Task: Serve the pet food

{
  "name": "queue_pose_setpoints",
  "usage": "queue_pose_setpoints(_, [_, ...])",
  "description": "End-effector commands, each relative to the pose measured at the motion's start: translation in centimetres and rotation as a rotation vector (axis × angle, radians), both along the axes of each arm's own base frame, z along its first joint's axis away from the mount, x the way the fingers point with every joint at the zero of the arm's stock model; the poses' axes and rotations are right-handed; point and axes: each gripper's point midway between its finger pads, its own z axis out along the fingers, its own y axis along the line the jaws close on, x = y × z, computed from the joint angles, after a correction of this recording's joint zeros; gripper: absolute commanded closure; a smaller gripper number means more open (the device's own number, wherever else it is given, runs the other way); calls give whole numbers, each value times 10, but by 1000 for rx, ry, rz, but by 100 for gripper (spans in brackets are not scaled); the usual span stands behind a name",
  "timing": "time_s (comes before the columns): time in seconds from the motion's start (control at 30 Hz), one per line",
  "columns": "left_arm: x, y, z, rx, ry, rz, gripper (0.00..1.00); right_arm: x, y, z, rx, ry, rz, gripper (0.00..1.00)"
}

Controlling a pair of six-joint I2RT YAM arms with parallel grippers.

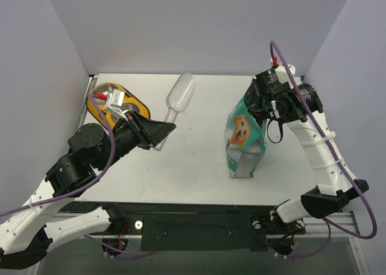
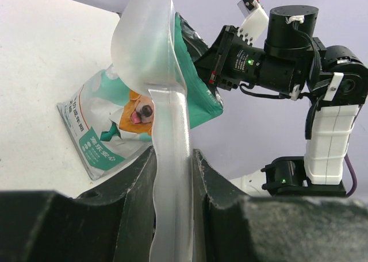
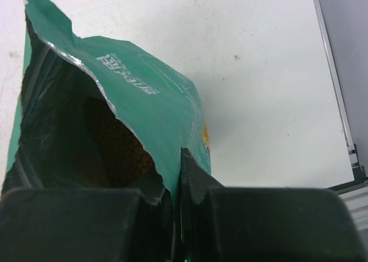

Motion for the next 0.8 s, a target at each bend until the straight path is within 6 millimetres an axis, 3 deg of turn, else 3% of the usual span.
queue_pose_setpoints(0.0, [-7, 8, 8, -13, -18, -5, 100, -9, -19, 7, -73, -13, -59, 100])
queue_pose_setpoints(0.1, [-10, 9, 5, -15, -24, -16, 100, -15, -34, 19, -76, -57, -136, 100])
queue_pose_setpoints(0.27, [-11, 10, 5, -23, -30, -16, 100, -22, -55, 21, -54, -60, -117, 100])
queue_pose_setpoints(0.43, [-4, 16, 19, 41, -76, 24, 100, -35, -103, 50, -181, -129, -209, 100])
queue_pose_setpoints(0.57, [3, 11, 18, 69, -55, 29, 100, -31, -114, 67, -262, -167, -220, 100])
queue_pose_setpoints(0.67, [8, 8, 19, 83, -52, 35, 100, -19, -102, 59, -260, -117, -142, 100])
queue_pose_setpoints(0.77, [12, 3, 17, 96, -45, 22, 100, -12, -78, 51, -260, -107, -50, 100])
